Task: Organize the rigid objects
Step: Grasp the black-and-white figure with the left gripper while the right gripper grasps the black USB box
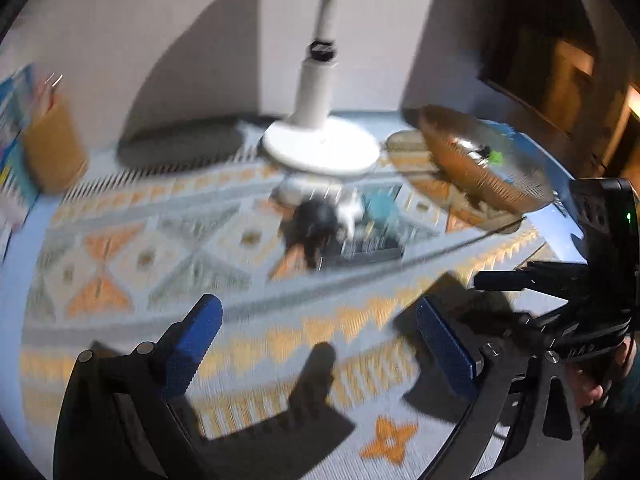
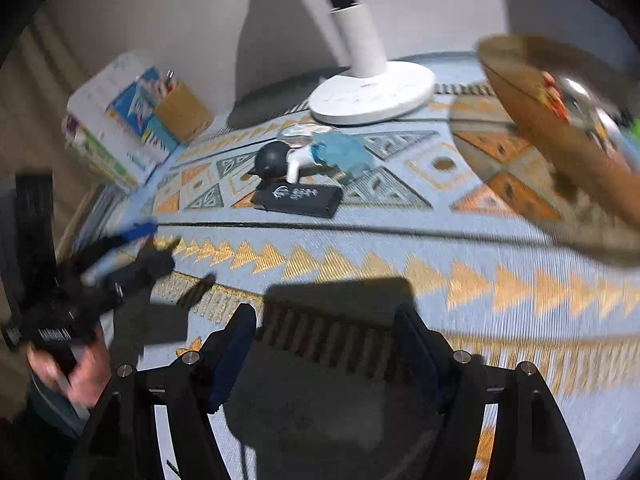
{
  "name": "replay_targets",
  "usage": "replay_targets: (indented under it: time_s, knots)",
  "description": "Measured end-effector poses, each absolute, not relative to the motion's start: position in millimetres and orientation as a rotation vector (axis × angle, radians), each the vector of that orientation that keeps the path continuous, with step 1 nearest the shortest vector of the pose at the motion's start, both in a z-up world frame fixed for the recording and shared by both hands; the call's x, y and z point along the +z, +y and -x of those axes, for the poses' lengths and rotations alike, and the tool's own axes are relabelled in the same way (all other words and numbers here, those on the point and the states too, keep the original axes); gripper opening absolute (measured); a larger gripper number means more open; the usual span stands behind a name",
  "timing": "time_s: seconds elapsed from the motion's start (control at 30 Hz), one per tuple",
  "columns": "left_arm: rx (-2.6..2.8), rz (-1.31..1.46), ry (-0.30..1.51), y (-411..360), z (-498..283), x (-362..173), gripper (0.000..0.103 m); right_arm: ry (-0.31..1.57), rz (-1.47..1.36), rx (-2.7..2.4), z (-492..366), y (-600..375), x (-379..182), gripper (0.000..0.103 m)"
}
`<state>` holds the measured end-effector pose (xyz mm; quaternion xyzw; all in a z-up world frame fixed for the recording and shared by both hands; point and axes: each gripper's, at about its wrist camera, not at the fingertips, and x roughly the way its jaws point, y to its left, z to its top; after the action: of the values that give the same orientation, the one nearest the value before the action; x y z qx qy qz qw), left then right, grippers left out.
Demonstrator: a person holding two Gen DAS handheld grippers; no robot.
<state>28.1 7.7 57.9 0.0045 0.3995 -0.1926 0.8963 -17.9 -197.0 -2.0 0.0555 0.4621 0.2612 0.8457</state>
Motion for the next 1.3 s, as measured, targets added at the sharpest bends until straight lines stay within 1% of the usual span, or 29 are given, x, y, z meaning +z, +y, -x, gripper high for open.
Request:
replay_targets:
  time_s: [0.1,0.13,0.23,0.33,0.43,0.53,0.57,0.6,0.67,0.7,0.77,0.87,0.93,0.97,1.0,1.03,1.1,1.2,1.3]
  knots:
    - [-0.478,-0.022,0.832,1.9,-64.0,56.8,0.097,0.911,0.021,0.558,3.6,-178.6,11.4,0.070]
    - [-0.500,-0.022,0.851,-0.1,-76.3,52.2,0.092,0.903,0.091,0.586,-12.4,-163.8,12.0,0.070]
    - [-0.530,-0.012,0.927,-5.3,-111.8,32.3,0.089,0.921,0.130,0.614,-25.4,-153.3,6.8,0.070]
    - [-0.545,0.021,0.972,-8.0,-128.2,17.0,0.089,0.934,0.183,0.647,-38.1,-138.9,-1.6,0.070]
    - [-0.579,-0.009,0.970,-16.9,-135.3,11.6,0.089,0.913,0.259,0.625,-46.9,-127.5,-8.3,0.070]
    - [-0.628,-0.024,0.971,-24.5,-138.0,12.3,0.082,0.898,0.296,0.621,-57.4,-119.6,-14.5,0.070]
    - [-0.633,-0.032,0.975,-26.1,-139.4,12.0,0.082,0.889,0.297,0.628,-59.2,-118.2,-14.3,0.070]
    - [-0.635,-0.046,0.972,-28.8,-139.2,11.6,0.082,0.885,0.305,0.638,-60.1,-116.2,-14.8,0.068]
    - [-0.642,-0.048,0.970,-29.2,-139.1,11.5,0.082,0.873,0.327,0.656,-59.8,-111.4,-14.2,0.055]
    - [-0.647,-0.043,0.972,-28.9,-139.1,11.5,0.082,0.869,0.331,0.665,-58.4,-109.9,-13.5,0.051]
    - [-0.652,-0.034,0.973,-29.2,-139.2,11.2,0.082,0.873,0.327,0.681,-52.9,-108.9,-12.5,0.035]
    - [-0.651,-0.046,0.972,-32.8,-137.9,11.5,0.082,0.885,0.314,0.682,-38.2,-116.2,-11.2,0.028]
    - [-0.656,-0.060,0.970,-36.4,-135.1,11.8,0.080,0.894,0.304,0.644,-24.9,-122.2,-12.2,0.025]
    - [-0.658,-0.068,0.967,-39.6,-133.9,11.7,0.073,0.899,0.292,0.620,-15.8,-129.1,-12.0,0.025]
    - [-0.655,-0.077,0.962,-41.5,-132.6,12.1,0.068,0.918,0.238,0.567,2.3,-148.5,-12.0,0.025]
    - [-0.644,-0.085,0.962,-43.2,-132.0,11.8,0.064,0.918,0.238,0.567,2.3,-148.5,-12.0,0.025]
    - [-0.614,-0.088,0.948,-44.6,-131.9,12.0,0.052,0.922,0.195,0.506,18.5,-167.4,-12.2,0.025]
    - [-0.600,-0.065,0.954,-43.3,-126.0,13.2,0.050,0.919,0.145,0.406,37.5,-189.5,-13.8,0.025]
    - [-0.589,-0.063,0.955,-39.0,-104.2,15.3,0.050,0.936,0.043,0.346,51.9,-209.4,-12.9,0.025]
